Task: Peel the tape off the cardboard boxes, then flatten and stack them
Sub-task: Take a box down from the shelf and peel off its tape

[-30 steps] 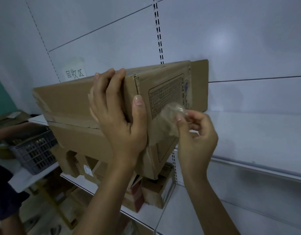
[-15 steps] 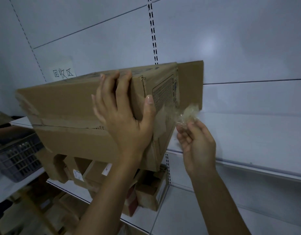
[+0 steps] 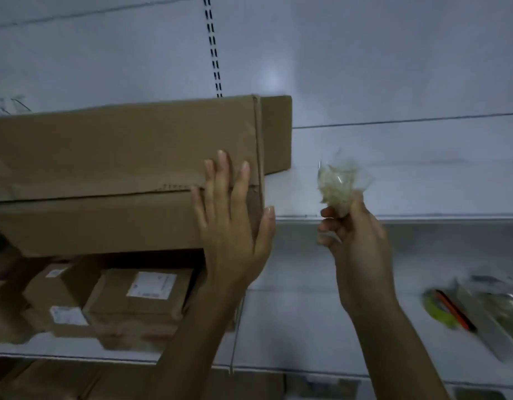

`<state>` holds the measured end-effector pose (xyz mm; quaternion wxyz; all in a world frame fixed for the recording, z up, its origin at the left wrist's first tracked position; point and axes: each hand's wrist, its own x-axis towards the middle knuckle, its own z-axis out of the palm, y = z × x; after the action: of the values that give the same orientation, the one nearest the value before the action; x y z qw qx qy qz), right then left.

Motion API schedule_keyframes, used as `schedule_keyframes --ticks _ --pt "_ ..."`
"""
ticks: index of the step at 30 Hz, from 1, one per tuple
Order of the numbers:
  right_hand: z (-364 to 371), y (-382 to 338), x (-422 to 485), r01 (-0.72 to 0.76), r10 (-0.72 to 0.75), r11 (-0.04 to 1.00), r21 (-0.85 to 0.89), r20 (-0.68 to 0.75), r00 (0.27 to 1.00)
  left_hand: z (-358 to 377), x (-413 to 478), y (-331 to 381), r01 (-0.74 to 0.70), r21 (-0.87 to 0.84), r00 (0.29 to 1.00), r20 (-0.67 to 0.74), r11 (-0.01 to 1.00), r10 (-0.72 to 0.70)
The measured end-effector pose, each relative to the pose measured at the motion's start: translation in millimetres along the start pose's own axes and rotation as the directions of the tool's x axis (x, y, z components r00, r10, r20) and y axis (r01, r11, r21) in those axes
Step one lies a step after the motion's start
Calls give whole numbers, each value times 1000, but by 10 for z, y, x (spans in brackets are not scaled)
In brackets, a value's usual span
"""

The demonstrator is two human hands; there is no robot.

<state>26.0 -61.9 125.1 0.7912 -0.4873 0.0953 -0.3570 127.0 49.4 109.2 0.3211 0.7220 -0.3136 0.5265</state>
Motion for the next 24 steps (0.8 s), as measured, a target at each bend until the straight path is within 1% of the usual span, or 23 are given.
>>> schedule_keyframes --ticks 3,5,7,9,11,14,16,19,21,24 --pt "-274 136 -343 11 -22 994 -108 -106 994 -190 -261 -5 6 -91 1000 17 996 -5" --pt "-425 199 -573 7 -37 974 -229 -126 991 -285 -386 14 -13 -141 998 57 990 21" --pt "-477 245 -759 32 -69 949 -314 -110 992 -326 -486 47 -58 -159 992 100 986 74" --pt "-421 263 -885 72 -107 929 -363 -77 991 -345 -553 86 -53 -187 989 123 981 77" --pt "-326 257 -955 101 -130 918 -383 -51 990 -358 -599 145 -27 -234 986 153 972 64" --pt "-301 262 -995 127 -152 912 -390 -36 988 -334 -740 291 -15 -300 961 259 954 97" --pt "-387 274 -996 113 -147 911 -395 -54 988 -283 -887 396 6 -346 930 348 938 122" --pt "-663 312 -978 44 -108 921 -388 -145 984 -172 -1134 541 58 -384 858 491 922 150" --pt "-918 357 -951 0 -102 916 -400 -235 967 -65 -1292 655 77 -400 784 590 913 193" --pt "-1351 429 -863 -57 -83 933 -356 -366 927 164 -1483 888 102 -433 659 704 895 266"
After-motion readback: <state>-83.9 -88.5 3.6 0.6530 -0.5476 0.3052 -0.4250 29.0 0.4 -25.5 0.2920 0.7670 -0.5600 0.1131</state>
